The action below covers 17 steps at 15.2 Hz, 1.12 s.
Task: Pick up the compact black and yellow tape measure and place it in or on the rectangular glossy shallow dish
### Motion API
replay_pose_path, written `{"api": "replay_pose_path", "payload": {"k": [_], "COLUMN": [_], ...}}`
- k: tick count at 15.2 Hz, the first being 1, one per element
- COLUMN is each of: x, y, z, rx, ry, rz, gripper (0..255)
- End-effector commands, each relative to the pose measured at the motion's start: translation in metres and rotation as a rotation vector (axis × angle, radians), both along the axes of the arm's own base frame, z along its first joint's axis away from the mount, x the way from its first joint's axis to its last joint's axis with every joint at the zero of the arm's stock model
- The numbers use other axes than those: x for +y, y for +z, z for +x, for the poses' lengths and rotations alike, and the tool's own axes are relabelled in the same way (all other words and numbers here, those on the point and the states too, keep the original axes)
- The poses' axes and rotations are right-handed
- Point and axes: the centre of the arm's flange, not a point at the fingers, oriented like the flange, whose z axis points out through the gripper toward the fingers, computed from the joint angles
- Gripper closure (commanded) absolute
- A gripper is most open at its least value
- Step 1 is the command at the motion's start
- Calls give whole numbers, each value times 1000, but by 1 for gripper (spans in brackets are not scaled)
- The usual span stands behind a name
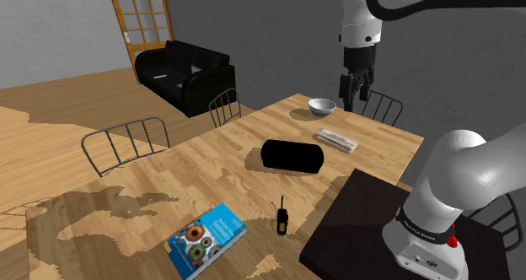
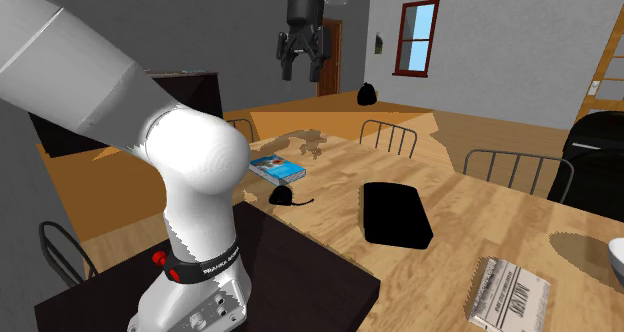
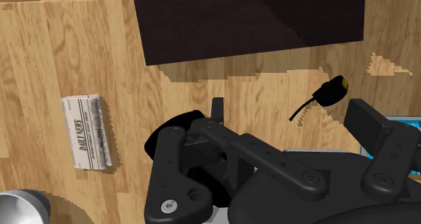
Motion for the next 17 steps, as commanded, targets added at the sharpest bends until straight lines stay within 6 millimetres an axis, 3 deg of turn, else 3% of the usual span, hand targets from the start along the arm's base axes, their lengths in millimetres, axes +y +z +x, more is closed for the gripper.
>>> {"api": "replay_pose_path", "payload": {"k": [1,17], "x": [0,57], "y": [0,-191], "z": [0,53], "rx": [0,10], "ry": [0,-261], "rz": [0,64], "gripper": [0,0]}}
